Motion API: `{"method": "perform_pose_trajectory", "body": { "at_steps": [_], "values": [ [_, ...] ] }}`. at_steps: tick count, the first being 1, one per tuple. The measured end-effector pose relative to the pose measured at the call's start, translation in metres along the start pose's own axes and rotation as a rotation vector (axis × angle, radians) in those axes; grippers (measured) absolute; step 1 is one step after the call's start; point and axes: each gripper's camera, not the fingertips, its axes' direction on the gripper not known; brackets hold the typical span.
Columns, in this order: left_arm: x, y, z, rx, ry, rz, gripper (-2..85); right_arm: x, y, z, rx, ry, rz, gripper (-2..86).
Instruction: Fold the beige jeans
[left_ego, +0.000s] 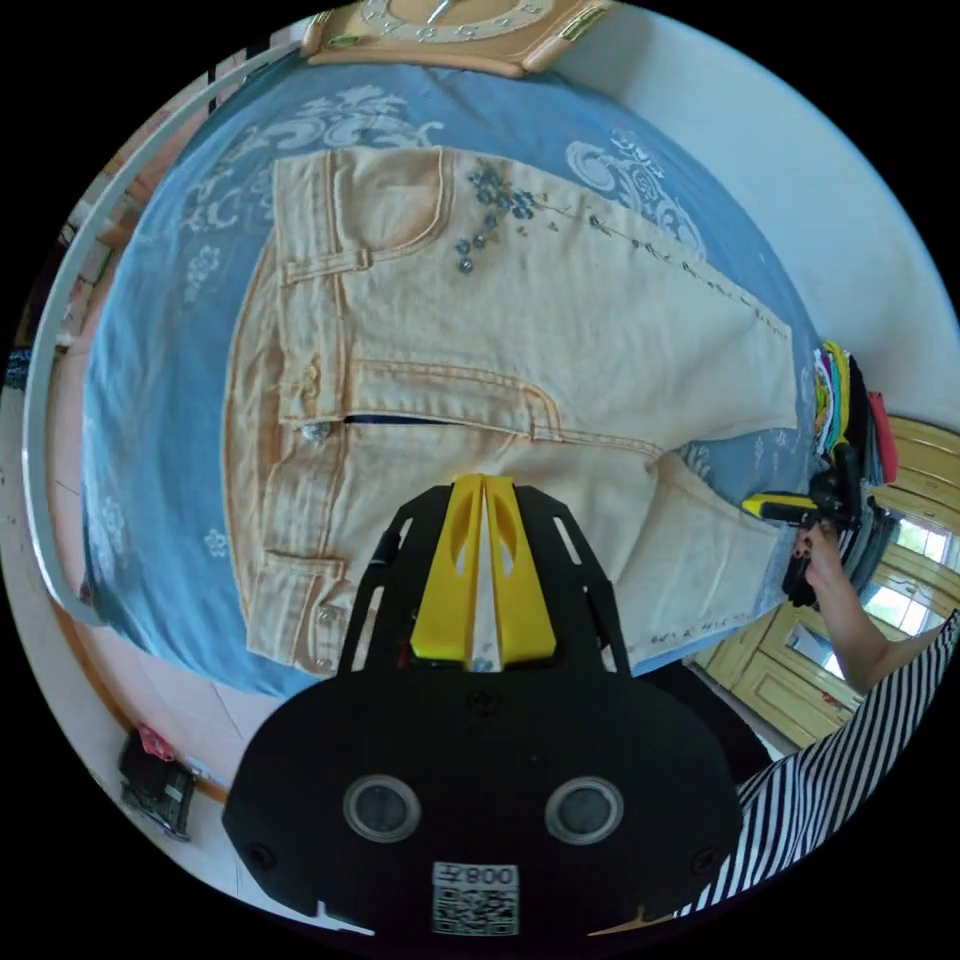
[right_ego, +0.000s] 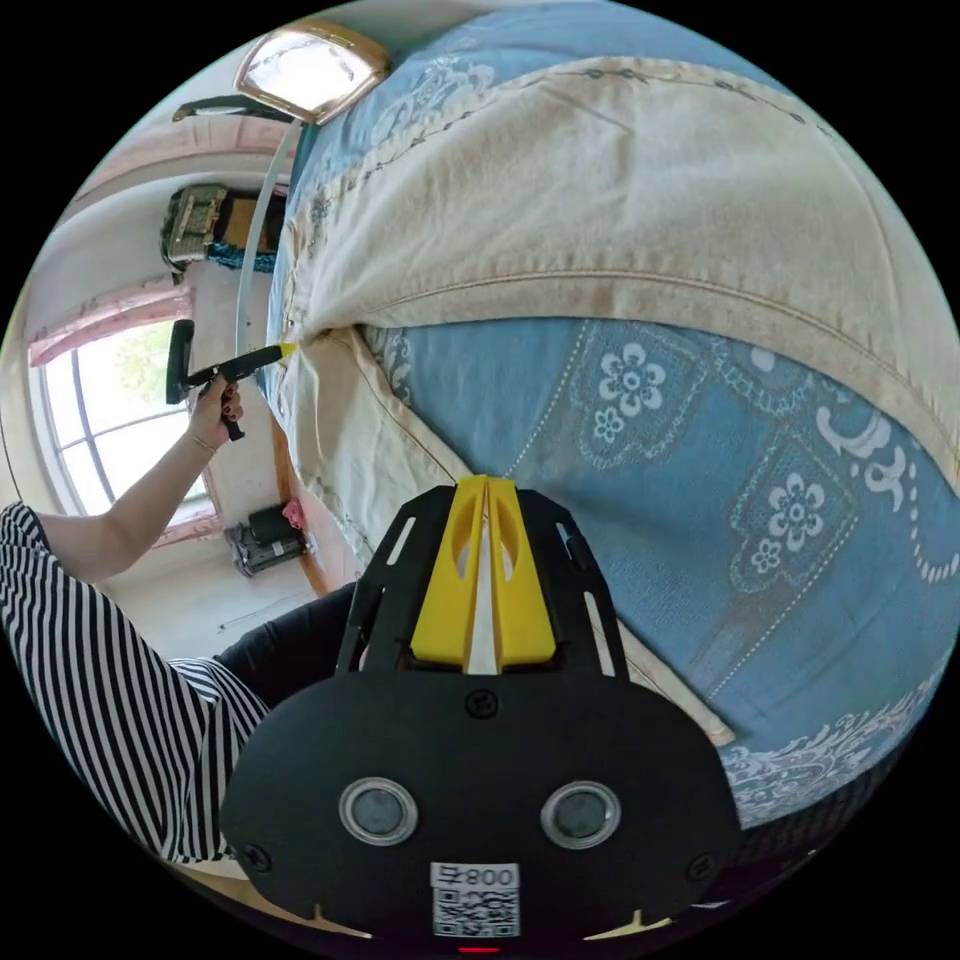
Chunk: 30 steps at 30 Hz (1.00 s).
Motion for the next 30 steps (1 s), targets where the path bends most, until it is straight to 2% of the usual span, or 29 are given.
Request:
{"method": "perform_pose_trajectory", "body": {
  "at_steps": [4, 6, 9, 12, 20, 26, 30],
  "values": [
    [-0.060, 0.046, -0.003, 0.014, -0.083, -0.132, 0.2, -0.059, -0.022, -0.009, 0.019, -0.061, -0.105, 0.7],
    [-0.102, 0.067, 0.000, 0.022, -0.038, -0.223, 0.2, -0.093, -0.039, -0.008, 0.029, -0.115, -0.175, 1.2],
    [-0.137, 0.085, -0.007, 0.111, 0.044, -0.238, 0.3, -0.158, -0.075, -0.002, 0.028, -0.149, -0.326, 3.4],
    [-0.161, 0.096, -0.005, 0.145, 0.028, -0.225, 0.3, -0.226, -0.122, 0.010, 0.020, -0.120, -0.467, 6.4],
    [-0.225, 0.132, 0.016, 0.211, 0.065, -0.232, 0.3, -0.398, -0.202, 0.065, -0.021, 0.159, -0.812, 7.6],
    [-0.267, 0.166, 0.029, 0.262, 0.089, -0.257, 0.3, -0.454, -0.208, 0.102, -0.051, 0.398, -0.936, 5.9],
    [-0.295, 0.187, 0.034, 0.308, 0.141, -0.294, 0.3, -0.465, -0.211, 0.093, -0.043, 0.366, -0.940, 3.5]
  ]
}}
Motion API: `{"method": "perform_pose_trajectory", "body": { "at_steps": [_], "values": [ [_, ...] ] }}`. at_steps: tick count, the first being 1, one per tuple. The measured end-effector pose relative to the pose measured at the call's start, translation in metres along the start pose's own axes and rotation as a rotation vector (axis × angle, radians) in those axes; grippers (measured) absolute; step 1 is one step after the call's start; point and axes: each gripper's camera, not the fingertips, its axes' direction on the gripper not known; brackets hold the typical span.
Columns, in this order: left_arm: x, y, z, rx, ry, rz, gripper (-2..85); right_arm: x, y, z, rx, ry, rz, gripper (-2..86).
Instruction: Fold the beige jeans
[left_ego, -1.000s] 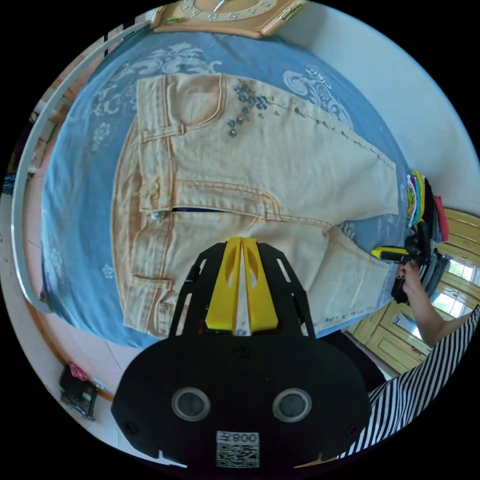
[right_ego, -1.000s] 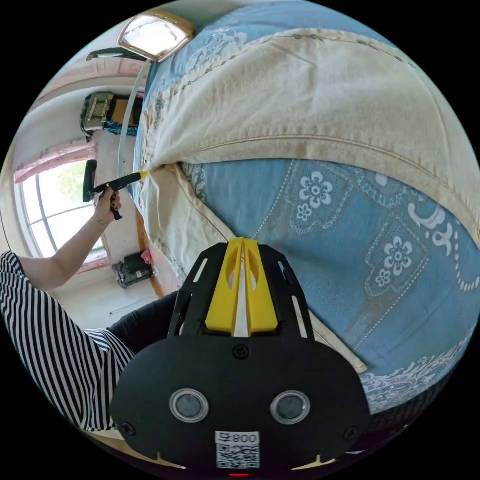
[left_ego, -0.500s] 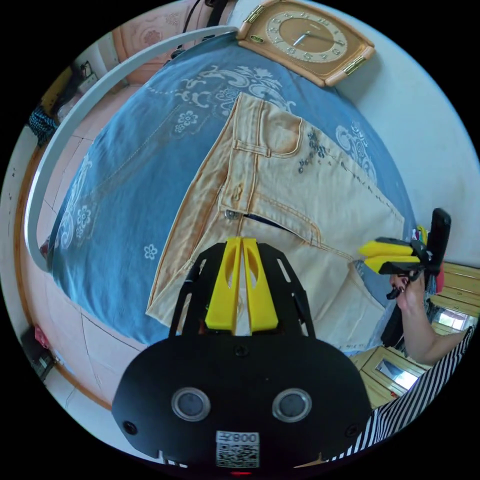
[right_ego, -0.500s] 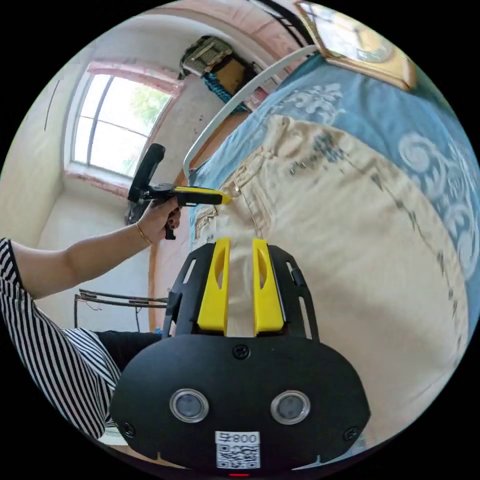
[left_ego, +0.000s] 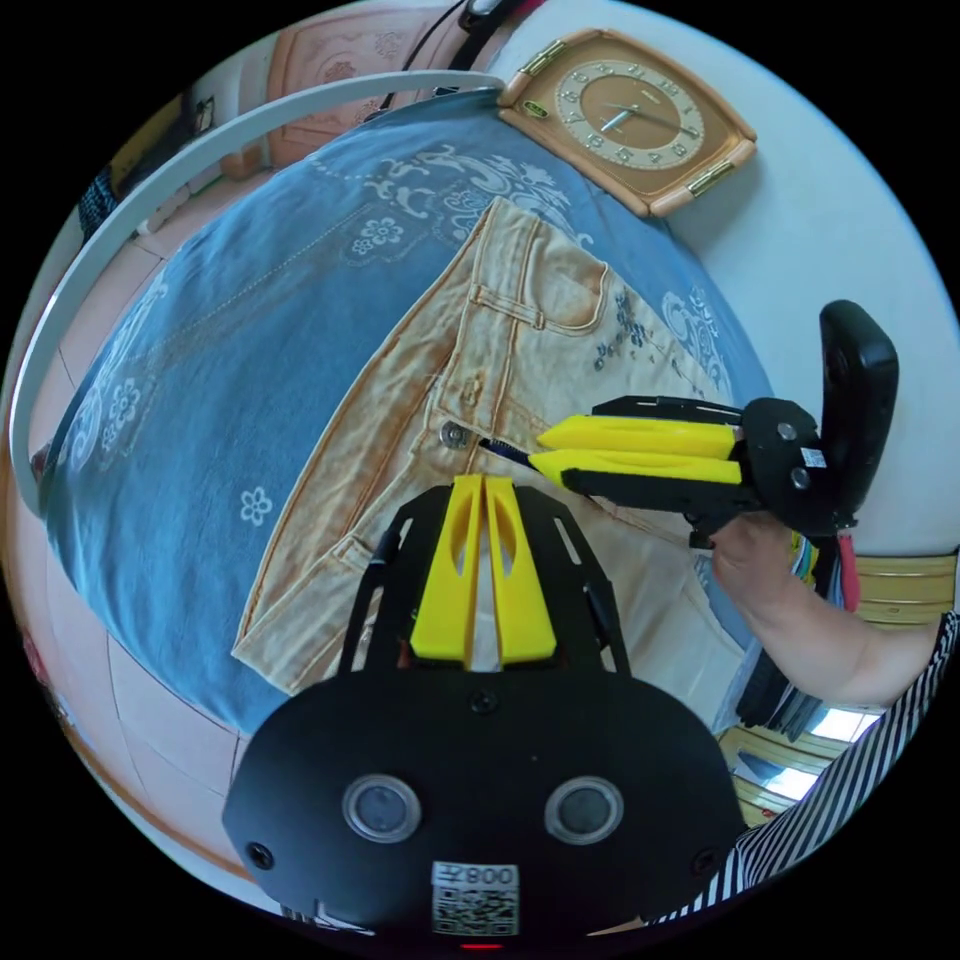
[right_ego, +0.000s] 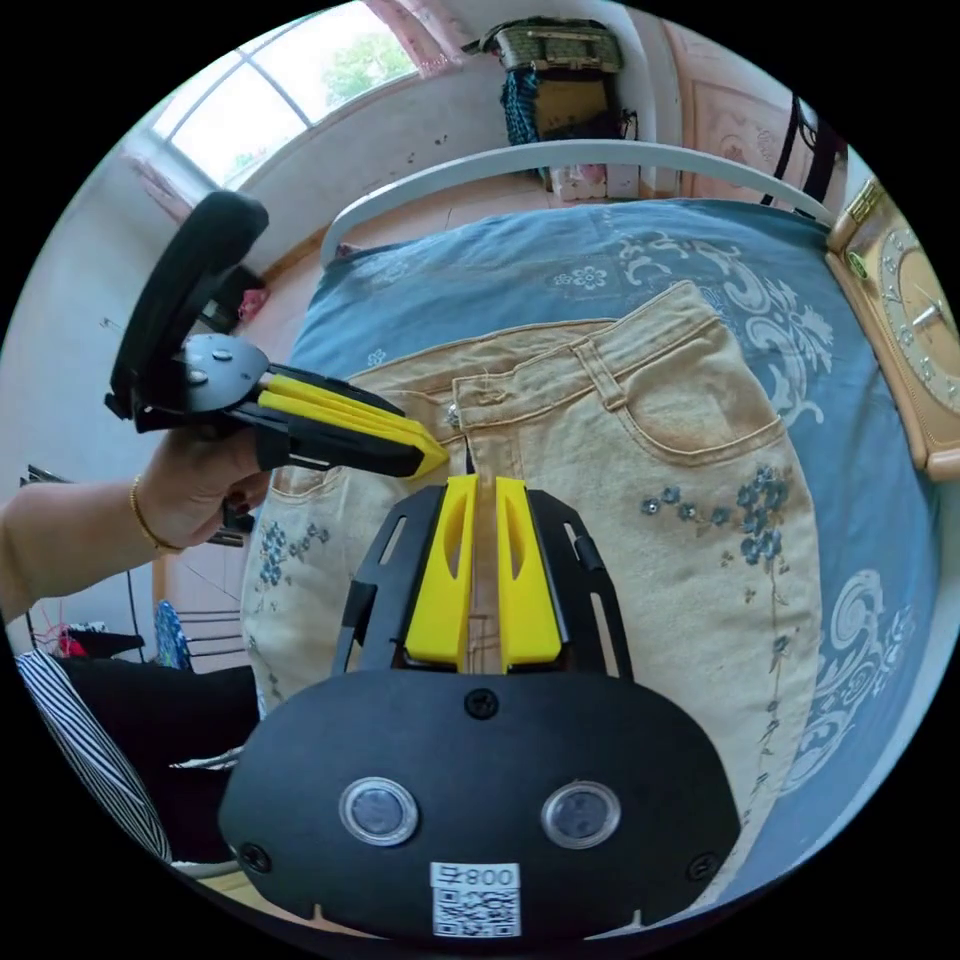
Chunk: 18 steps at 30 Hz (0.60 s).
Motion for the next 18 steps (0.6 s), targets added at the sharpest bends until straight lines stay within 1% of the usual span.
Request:
{"method": "perform_pose_trajectory", "body": {
  "at_steps": [5, 10, 13, 16, 18],
  "values": [
    [-0.031, 0.008, -0.004, 0.044, 0.055, -0.051, 0.2, 0.032, 0.001, -0.036, 0.107, -0.149, 0.159, 1.3],
    [-0.046, 0.005, -0.011, 0.086, 0.082, -0.050, 0.2, 0.036, 0.002, -0.067, 0.197, -0.226, 0.153, 0.8],
    [-0.049, 0.000, -0.010, 0.069, 0.046, -0.023, 0.2, 0.030, -0.004, -0.068, 0.183, -0.211, 0.123, 0.8],
    [-0.056, 0.001, -0.012, 0.079, 0.066, -0.032, 0.2, 0.025, -0.014, -0.057, 0.108, -0.191, 0.080, 0.9],
    [-0.060, 0.008, -0.021, 0.101, 0.018, -0.057, 0.2, 0.025, -0.019, -0.049, 0.055, -0.176, 0.057, 1.1]
  ]
}}
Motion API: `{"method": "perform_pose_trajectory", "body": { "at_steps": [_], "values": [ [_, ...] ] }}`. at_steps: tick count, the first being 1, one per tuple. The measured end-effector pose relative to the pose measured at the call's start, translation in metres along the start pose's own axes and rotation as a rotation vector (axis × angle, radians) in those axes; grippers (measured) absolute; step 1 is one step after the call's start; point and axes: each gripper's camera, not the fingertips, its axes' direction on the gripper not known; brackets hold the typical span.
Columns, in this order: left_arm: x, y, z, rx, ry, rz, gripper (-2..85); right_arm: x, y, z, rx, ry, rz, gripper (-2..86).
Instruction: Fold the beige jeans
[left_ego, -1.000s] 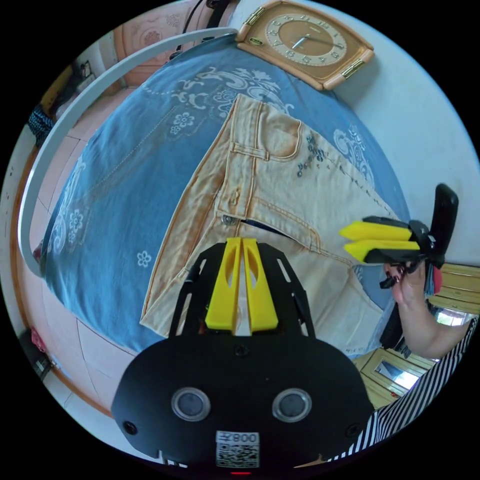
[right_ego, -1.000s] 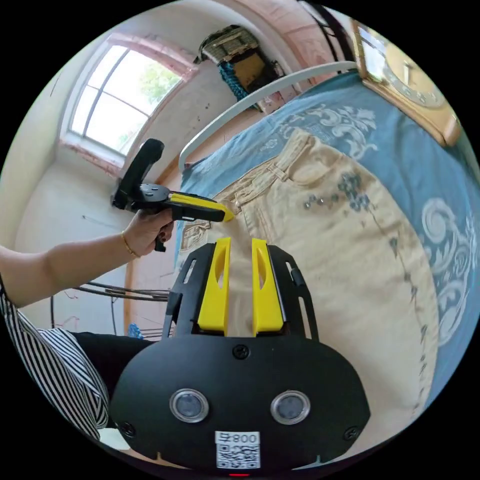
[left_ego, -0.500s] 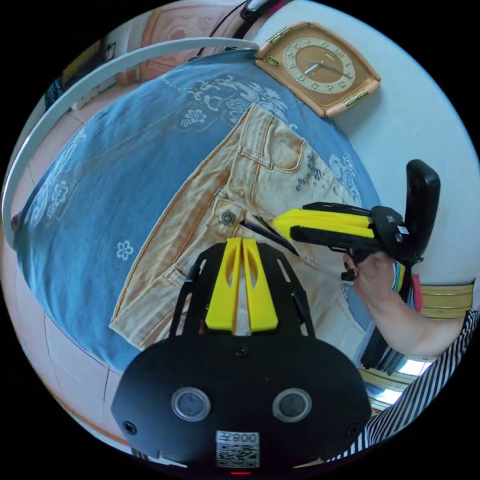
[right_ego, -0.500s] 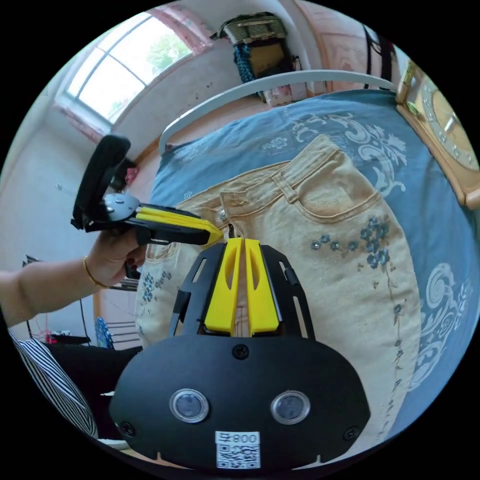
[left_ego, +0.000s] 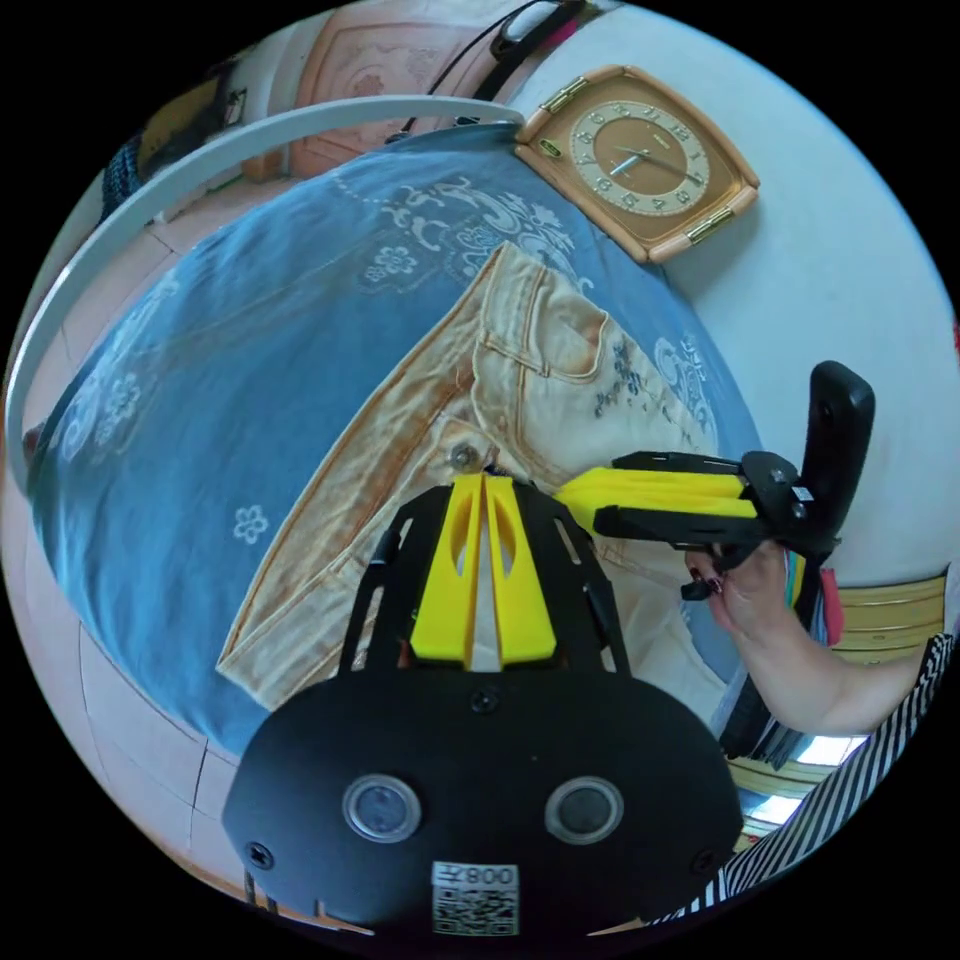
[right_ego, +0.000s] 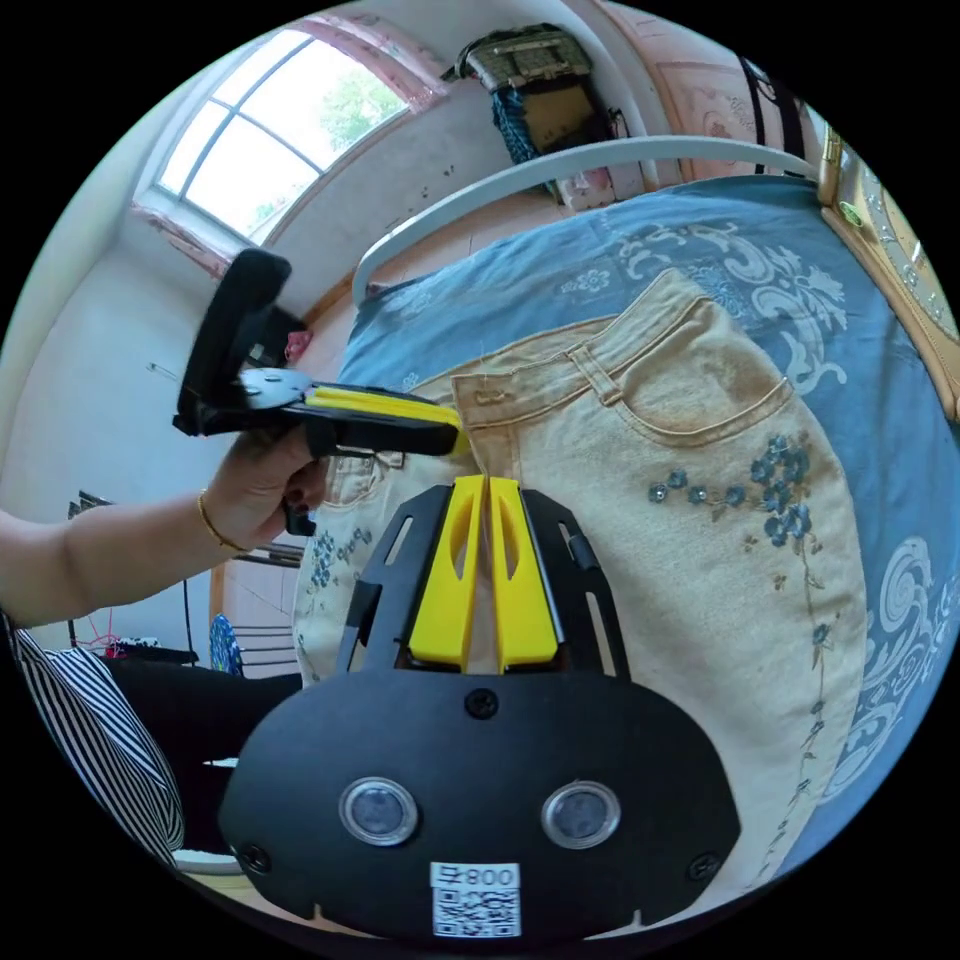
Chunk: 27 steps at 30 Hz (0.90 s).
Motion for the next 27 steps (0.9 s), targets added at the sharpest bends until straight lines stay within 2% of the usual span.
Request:
{"method": "perform_pose_trajectory", "body": {
  "at_steps": [3, 6, 12, 16, 19, 23, 27],
  "values": [
    [-0.007, 0.012, -0.017, 0.059, 0.002, -0.056, 0.3, 0.007, -0.007, 0.008, -0.051, 0.004, -0.002, 1.5],
    [0.002, 0.009, -0.027, 0.108, 0.033, -0.024, 0.3, 0.016, -0.010, 0.005, -0.059, -0.014, 0.018, 1.9],
    [0.029, -0.031, 0.001, 0.021, -0.022, 0.058, 0.2, 0.037, -0.007, -0.023, -0.015, -0.131, 0.086, 2.5],
    [0.043, -0.040, 0.001, 0.036, -0.006, 0.052, 0.3, 0.051, 0.019, -0.048, 0.023, -0.135, 0.170, 1.2],
    [0.061, -0.048, 0.004, 0.047, -0.020, 0.063, 0.3, 0.065, 0.027, -0.019, -0.122, -0.104, 0.213, 0.7],
    [0.091, -0.063, 0.003, 0.048, -0.014, 0.049, 0.8, 0.076, 0.040, -0.034, -0.053, -0.160, 0.225, 0.5],
    [0.141, -0.084, -0.009, 0.106, 0.113, 0.191, 2.7, 0.094, 0.082, -0.073, 0.049, -0.155, 0.253, 1.0]
  ]
}}
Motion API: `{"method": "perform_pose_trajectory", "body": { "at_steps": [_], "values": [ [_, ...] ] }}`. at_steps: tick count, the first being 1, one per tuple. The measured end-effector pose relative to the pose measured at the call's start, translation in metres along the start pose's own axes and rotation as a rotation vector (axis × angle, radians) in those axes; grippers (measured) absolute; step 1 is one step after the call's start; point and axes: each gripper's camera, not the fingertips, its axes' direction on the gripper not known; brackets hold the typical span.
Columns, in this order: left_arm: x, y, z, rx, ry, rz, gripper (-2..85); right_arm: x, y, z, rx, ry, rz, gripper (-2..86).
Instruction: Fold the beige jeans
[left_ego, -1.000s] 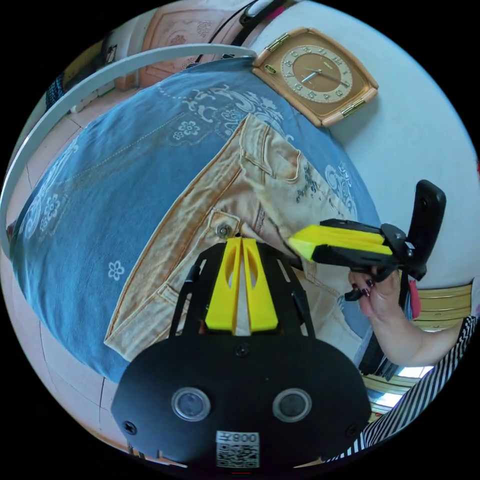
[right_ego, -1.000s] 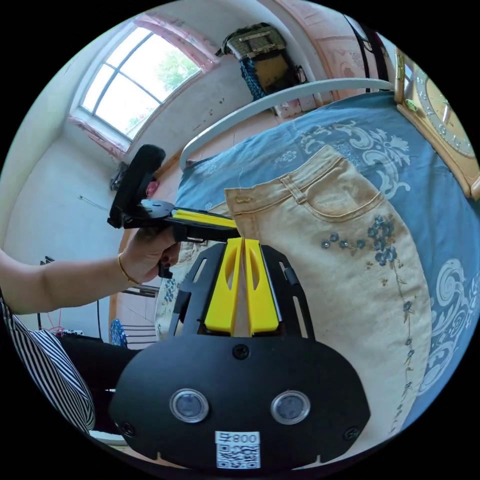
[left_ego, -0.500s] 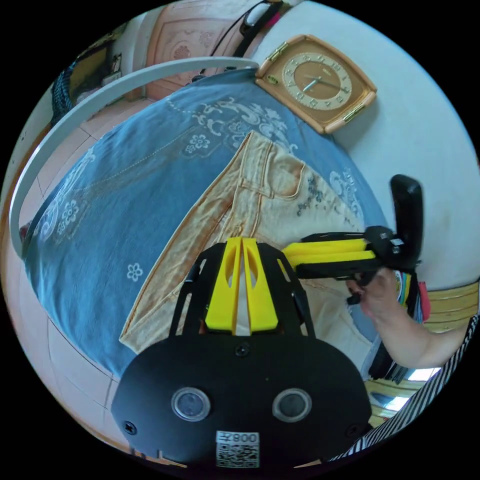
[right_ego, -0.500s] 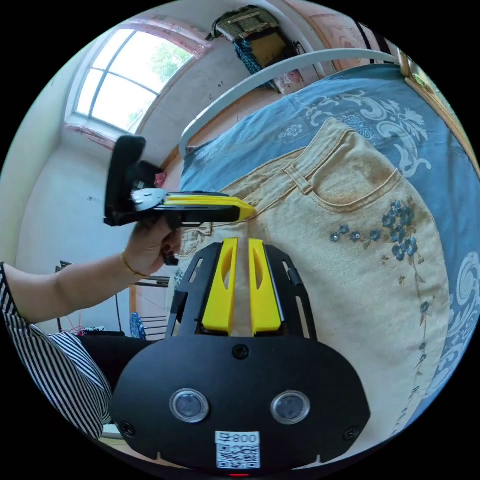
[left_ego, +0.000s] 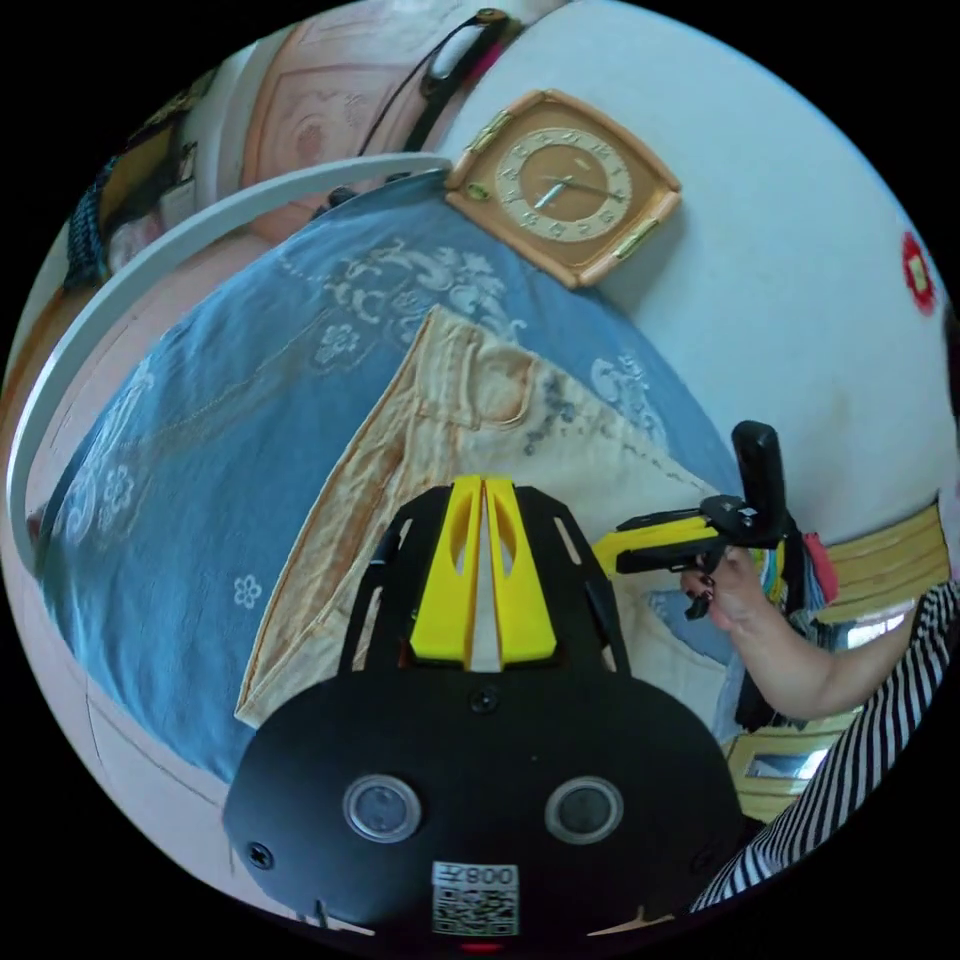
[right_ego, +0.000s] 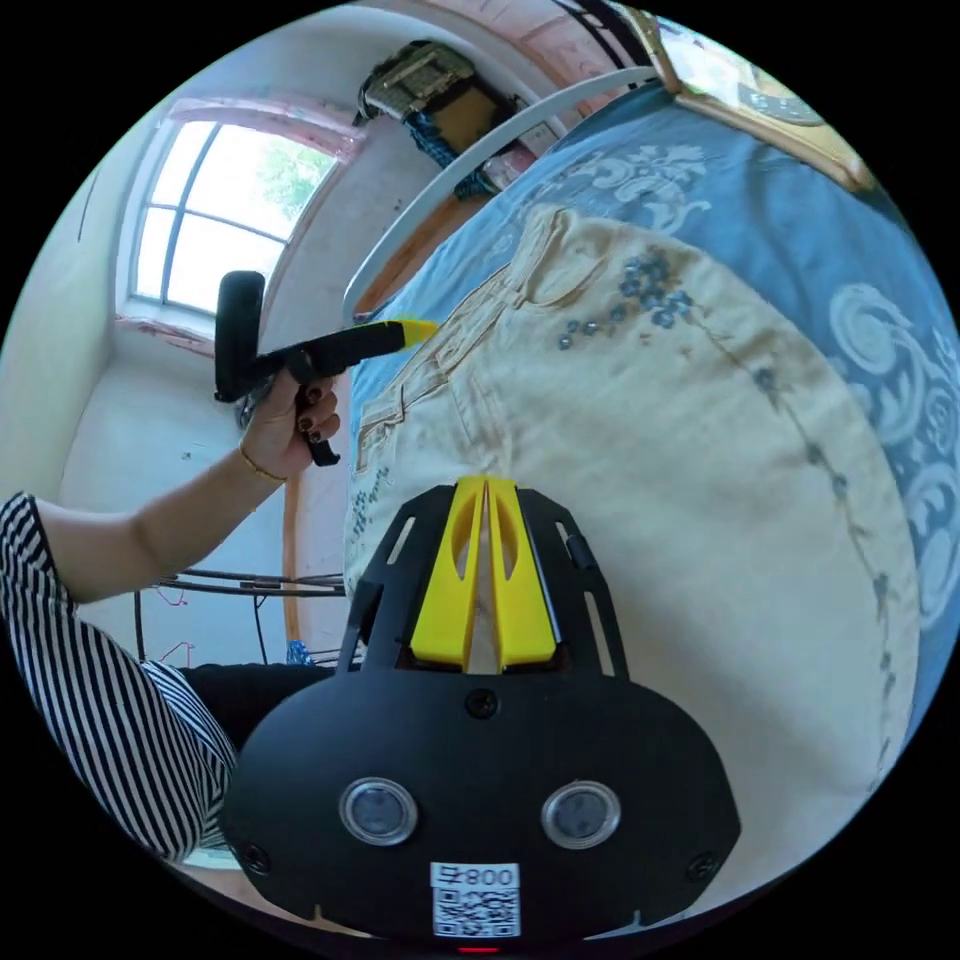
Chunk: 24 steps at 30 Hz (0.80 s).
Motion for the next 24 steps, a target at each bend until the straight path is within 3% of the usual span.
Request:
{"method": "perform_pose_trajectory", "body": {
  "at_steps": [4, 11, 20, 24],
  "values": [
    [0.045, -0.047, 0.024, -0.096, 0.053, 0.162, 6.0, 0.053, 0.054, -0.061, 0.035, 0.022, 0.075, 2.8],
    [0.156, -0.150, 0.095, -0.300, 0.012, 0.478, 10.6, 0.107, 0.106, -0.142, 0.023, 0.299, 0.188, 6.1],
    [0.274, -0.236, 0.178, -0.586, -0.220, 0.746, 13.0, 0.137, 0.102, -0.160, -0.144, 0.538, 0.156, 7.8],
    [0.322, -0.255, 0.196, -0.602, -0.264, 0.814, 13.7, 0.145, 0.111, -0.163, -0.220, 0.608, 0.145, 8.2]
  ]
}}
